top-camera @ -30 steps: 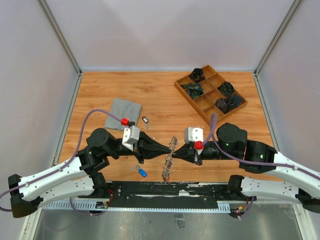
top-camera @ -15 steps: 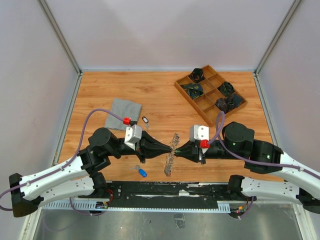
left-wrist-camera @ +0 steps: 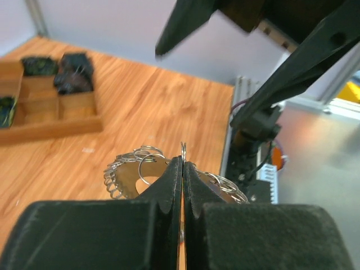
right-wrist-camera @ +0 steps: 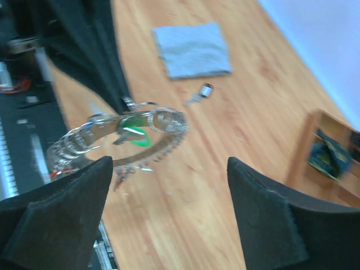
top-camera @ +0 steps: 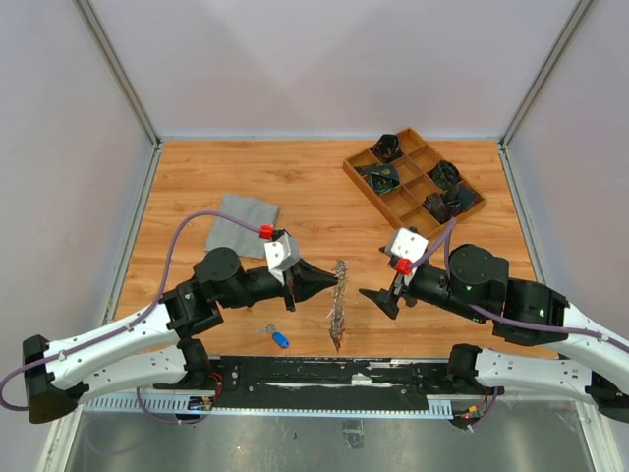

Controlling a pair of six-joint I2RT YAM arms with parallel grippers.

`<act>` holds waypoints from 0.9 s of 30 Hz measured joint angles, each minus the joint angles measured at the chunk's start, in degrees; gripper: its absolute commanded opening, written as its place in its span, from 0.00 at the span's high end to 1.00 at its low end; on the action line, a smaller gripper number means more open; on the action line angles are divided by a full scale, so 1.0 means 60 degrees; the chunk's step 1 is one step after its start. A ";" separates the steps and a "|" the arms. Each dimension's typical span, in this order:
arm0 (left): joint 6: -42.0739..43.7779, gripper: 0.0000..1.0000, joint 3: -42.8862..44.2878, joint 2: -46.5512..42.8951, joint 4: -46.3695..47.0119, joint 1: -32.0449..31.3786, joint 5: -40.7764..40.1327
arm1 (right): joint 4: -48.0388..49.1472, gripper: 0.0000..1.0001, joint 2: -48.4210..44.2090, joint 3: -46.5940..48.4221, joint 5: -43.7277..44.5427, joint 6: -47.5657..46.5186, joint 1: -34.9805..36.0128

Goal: Put the keys on the keyring

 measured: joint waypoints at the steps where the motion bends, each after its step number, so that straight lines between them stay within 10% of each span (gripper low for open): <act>1: 0.0055 0.99 0.0018 0.0131 -0.0200 0.0015 -0.0270 | -0.0033 0.01 0.0004 0.0000 0.0525 0.0091 0.0000; 10: 0.0080 0.99 0.0051 0.1701 -0.1300 0.0889 -0.1592 | -0.0441 0.02 0.0477 0.0062 0.3792 0.1064 0.0000; 27: 0.0011 0.99 0.2830 0.5676 0.0335 0.1118 -0.0623 | -0.0495 0.01 -0.1330 -0.1235 0.4674 0.2561 0.0000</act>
